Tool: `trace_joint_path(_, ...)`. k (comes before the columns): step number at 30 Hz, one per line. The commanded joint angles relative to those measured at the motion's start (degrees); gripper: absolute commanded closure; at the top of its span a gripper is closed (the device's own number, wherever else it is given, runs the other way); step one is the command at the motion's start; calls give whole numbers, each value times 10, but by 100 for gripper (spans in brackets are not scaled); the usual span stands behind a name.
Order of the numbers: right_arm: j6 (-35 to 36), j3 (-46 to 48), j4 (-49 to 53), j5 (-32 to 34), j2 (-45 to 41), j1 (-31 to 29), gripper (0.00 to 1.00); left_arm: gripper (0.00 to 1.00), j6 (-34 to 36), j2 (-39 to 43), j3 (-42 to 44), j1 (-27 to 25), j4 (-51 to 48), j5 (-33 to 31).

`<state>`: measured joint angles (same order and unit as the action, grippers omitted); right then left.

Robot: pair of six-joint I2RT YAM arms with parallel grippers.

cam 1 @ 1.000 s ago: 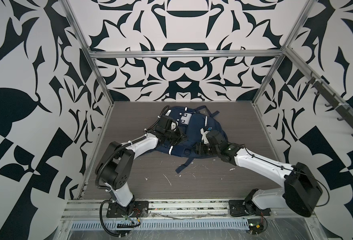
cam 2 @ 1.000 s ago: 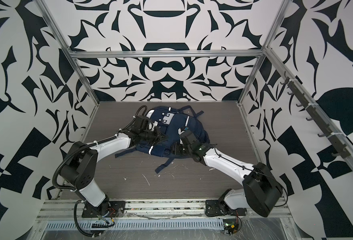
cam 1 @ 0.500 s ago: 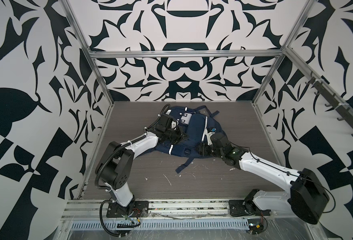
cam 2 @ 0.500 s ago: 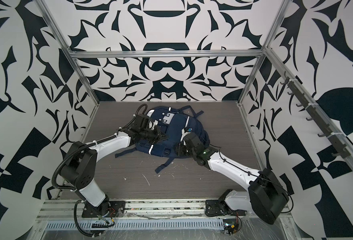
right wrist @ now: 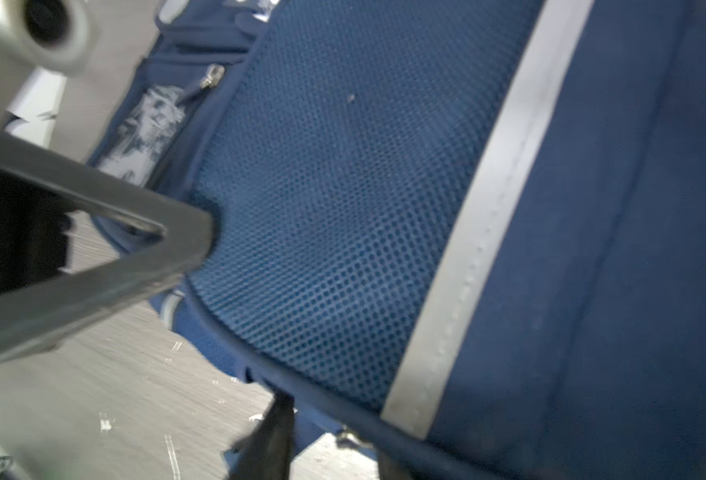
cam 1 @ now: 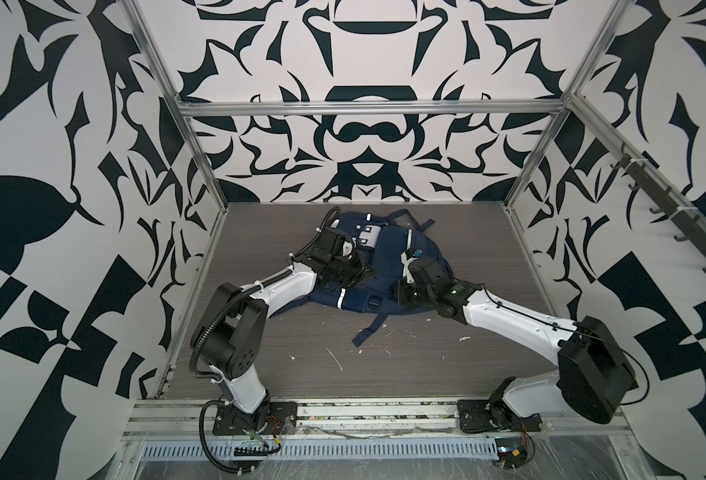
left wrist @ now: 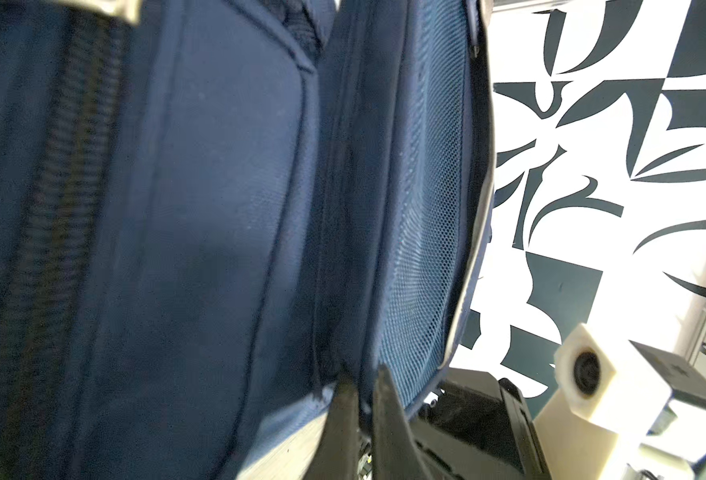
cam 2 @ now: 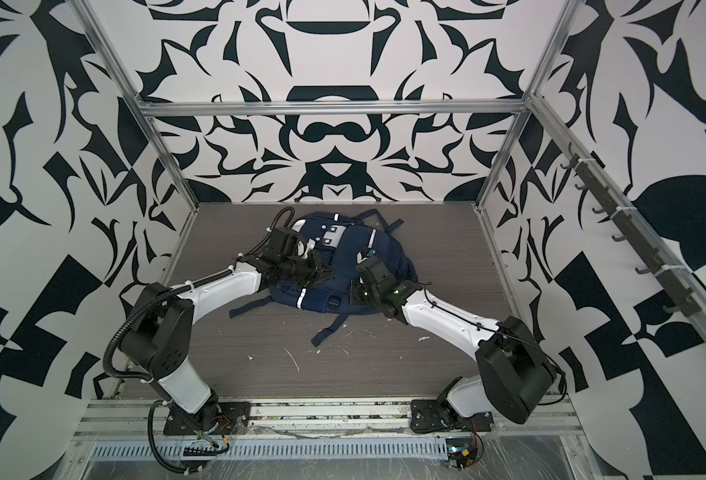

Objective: Pack the student bag

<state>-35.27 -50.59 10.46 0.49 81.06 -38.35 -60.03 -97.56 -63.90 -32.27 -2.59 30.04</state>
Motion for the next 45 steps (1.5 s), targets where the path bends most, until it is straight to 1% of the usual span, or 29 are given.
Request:
trace_joint_path(1, 2, -25, 11, 51, -6, 1, 80, 100, 14, 26, -26, -11, 14, 48)
trace_joint_path(5, 9, -24, 18, 61, -14, 1, 90, 100, 15, 28, -26, -11, 10, 46)
trace_joint_path(10, 25, -26, 32, 68, -22, 1, 97, 100, 14, 26, -28, -11, 10, 46)
trace_joint_path(13, 38, -27, 48, 76, -33, 1, 100, 100, 14, 25, -27, -11, 10, 46)
trace_joint_path(17, 59, -23, 67, 86, -51, 1, 99, 100, 14, 27, -25, -11, 11, 43)
trace_joint_path(18, 62, -21, 70, 90, -56, 1, 96, 100, 14, 28, -24, -11, 12, 43)
trace_joint_path(20, 67, -16, 73, 94, -61, 1, 84, 100, 12, 28, -21, -11, 17, 42)
trace_joint_path(22, 68, -13, 71, 95, -60, 1, 80, 100, 10, 27, -20, -11, 22, 41)
trace_joint_path(23, 68, -11, 67, 95, -58, 1, 81, 100, 9, 27, -20, -11, 23, 41)
trace_joint_path(25, 68, -8, 53, 88, -50, 1, 88, 100, 9, 29, -19, -11, 24, 40)
trace_joint_path(26, 69, -8, 42, 81, -45, 2, 90, 100, 9, 29, -18, -11, 25, 39)
trace_joint_path(29, 69, -17, 32, 65, -26, 1, 91, 100, 1, 30, -10, -11, 39, 40)
trace_joint_path(31, 71, -19, 30, 56, -20, 1, 90, 100, -2, 31, -5, -11, 45, 40)
trace_joint_path(35, 74, -14, 17, 47, -22, 1, 85, 100, -5, 36, 3, -11, 55, 41)
trace_joint_path(38, 75, -13, 16, 51, -21, 2, 83, 100, -6, 37, 4, -11, 59, 42)
trace_joint_path(40, 75, -15, 21, 56, -21, 1, 88, 100, -8, 37, 4, -11, 61, 43)
trace_joint_path(42, 73, -16, 25, 64, -23, 1, 98, 100, -8, 38, 5, -11, 61, 43)
trace_joint_path(43, 71, -15, 29, 68, -24, 1, 100, 100, -8, 38, 5, -11, 61, 43)
trace_joint_path(45, 68, -14, 39, 77, -30, 1, 100, 100, -6, 40, 5, -10, 60, 43)
